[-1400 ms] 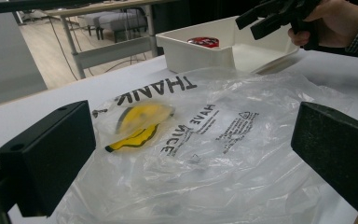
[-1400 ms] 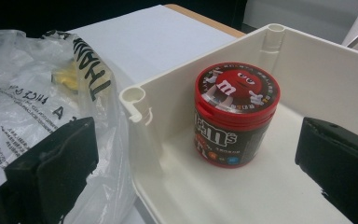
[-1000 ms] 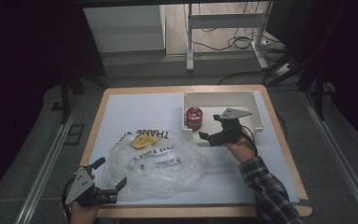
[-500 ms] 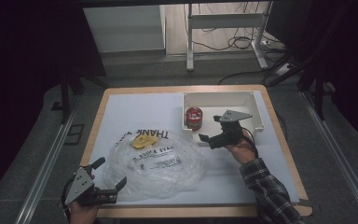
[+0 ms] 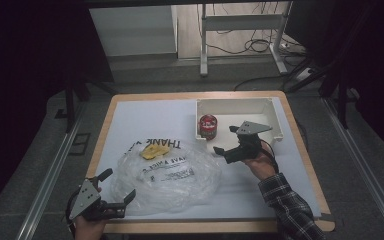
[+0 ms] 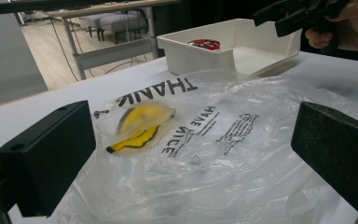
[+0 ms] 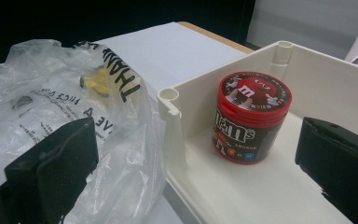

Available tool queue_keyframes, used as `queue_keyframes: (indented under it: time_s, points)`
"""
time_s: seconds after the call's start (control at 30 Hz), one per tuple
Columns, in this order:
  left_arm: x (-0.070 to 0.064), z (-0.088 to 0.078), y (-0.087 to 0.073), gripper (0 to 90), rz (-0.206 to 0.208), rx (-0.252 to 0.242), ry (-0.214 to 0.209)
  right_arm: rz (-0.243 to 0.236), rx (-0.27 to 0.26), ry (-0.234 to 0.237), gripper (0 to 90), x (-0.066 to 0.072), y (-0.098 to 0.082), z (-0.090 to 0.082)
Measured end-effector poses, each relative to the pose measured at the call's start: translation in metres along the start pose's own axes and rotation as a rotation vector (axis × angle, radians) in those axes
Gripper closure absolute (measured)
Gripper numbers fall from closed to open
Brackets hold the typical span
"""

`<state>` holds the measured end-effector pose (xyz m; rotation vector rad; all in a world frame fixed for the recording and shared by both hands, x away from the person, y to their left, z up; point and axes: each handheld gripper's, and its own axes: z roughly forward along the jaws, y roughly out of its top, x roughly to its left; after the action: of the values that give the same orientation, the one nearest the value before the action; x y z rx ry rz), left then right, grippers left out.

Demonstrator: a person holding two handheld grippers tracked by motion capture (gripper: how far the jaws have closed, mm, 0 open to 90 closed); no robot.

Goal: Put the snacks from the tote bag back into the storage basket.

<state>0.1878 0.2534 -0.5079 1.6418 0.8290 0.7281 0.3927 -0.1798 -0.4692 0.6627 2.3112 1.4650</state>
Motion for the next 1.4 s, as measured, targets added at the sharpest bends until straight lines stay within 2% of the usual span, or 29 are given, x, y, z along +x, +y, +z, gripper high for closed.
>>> queue_keyframes:
  time_s: [0.63,1.13,1.4]
  points:
    - [0.0,0.0,0.0,0.0,-0.001,-0.002,0.0,-0.006,-0.003,-0.005,0.0,0.014,-0.007,-0.015]
    - [0.0,0.0,0.0,0.0,0.0,0.001,-0.001,0.028,-0.013,0.005,0.0,0.02,-0.018,-0.034]
    - [-0.001,0.0,0.0,0.0,0.001,0.001,-0.001,0.035,-0.037,-0.012,0.0,0.021,-0.022,-0.047]
